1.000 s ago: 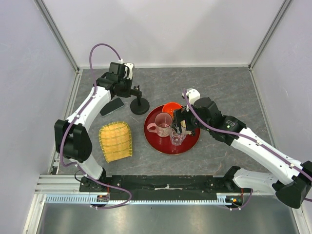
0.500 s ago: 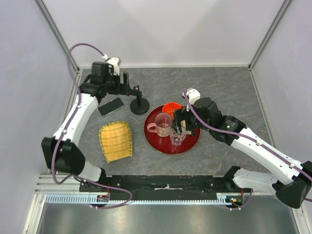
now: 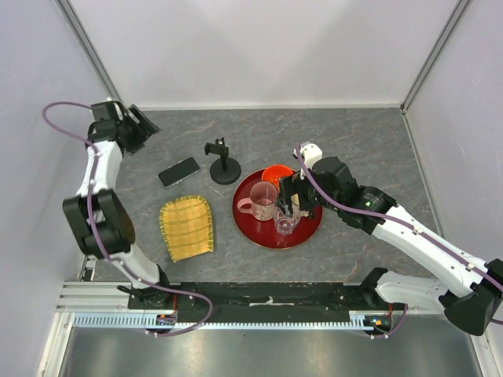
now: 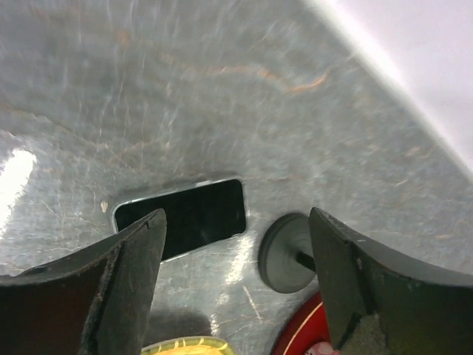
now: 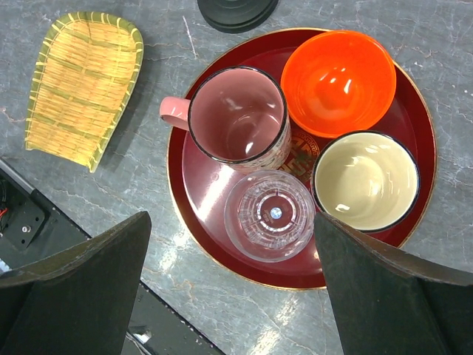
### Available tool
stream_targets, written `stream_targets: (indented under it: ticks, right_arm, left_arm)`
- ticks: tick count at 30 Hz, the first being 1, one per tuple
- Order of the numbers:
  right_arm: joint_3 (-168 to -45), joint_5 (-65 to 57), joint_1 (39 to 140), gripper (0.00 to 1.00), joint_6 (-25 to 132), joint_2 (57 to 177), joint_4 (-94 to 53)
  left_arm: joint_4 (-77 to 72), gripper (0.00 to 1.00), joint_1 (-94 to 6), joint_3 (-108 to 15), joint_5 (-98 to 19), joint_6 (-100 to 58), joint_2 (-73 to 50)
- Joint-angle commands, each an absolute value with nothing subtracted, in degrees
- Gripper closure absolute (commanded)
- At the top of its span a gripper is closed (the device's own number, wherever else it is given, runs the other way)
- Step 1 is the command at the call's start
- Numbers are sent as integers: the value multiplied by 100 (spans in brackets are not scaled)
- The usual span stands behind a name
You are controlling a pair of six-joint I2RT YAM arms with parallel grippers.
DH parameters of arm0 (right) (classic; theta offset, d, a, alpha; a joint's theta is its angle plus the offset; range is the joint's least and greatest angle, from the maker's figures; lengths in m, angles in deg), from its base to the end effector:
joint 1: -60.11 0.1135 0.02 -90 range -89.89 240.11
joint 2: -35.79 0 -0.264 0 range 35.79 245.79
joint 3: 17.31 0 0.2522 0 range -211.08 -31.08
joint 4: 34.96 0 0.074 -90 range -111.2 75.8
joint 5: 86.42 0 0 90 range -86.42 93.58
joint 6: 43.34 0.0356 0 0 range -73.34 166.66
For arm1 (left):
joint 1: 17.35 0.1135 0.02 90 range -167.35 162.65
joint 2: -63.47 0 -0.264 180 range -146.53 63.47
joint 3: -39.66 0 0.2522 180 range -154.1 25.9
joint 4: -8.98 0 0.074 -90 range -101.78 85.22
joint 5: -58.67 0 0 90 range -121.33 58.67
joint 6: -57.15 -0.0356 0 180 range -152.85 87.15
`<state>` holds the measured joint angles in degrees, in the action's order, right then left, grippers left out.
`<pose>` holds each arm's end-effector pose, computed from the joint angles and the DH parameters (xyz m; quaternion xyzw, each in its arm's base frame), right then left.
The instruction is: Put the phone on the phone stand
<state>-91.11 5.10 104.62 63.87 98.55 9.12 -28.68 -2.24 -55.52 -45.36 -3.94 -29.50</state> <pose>0.1708 0.1666 0.3368 -0.2013 0.8556 0.2346 0.4153 0.3634 0.0892 0.3239 -0.2787 0.8388 -0.1624 0.4385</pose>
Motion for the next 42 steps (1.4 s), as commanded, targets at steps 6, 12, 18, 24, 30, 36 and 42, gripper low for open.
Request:
stream_targets:
  ticks: [6, 12, 18, 24, 30, 36, 42]
  right_arm:
    - [-9005, 578, 10467, 2, 6450, 9687, 657]
    - [-9119, 508, 10467, 2, 6432, 9854, 657]
    - [-9128, 516, 10467, 2, 6450, 9854, 640]
    - [-9084, 499, 10467, 2, 6494, 9793, 640]
    - [-8979, 516, 10467, 2, 6520, 9591, 640]
    - [-8900, 534, 10467, 2, 6555, 9433, 701]
    - [-8829, 595, 10476, 2, 6564, 9230, 736]
  left_arm:
    - [-2869, 20, 163, -5988, -5294, 511, -4639]
    - [-2455, 21, 348, -5698, -5621, 811, -4937]
    - [-2368, 21, 524, -5715, -5673, 890, -5253]
    - [-2359, 22, 532, -5751, -5981, 934, -5544]
    - [-2403, 22, 497, -5750, -5928, 855, -5658]
    - [-2482, 23, 471, -5707, -6034, 829, -5746]
    - [-2552, 25, 260, -5356, -6280, 846, -5510]
